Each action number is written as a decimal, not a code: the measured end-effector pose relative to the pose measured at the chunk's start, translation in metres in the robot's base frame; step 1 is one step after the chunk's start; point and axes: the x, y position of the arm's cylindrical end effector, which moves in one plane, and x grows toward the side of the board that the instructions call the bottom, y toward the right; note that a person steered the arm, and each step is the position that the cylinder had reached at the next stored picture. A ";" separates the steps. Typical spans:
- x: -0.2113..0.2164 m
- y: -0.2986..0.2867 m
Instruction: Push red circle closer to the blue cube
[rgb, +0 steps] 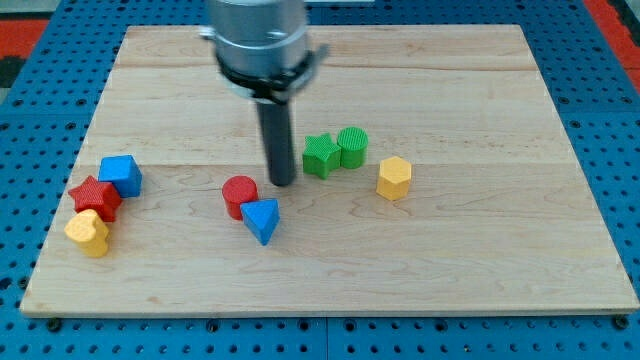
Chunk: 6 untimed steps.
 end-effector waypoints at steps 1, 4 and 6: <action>0.032 -0.016; 0.021 -0.004; 0.021 -0.125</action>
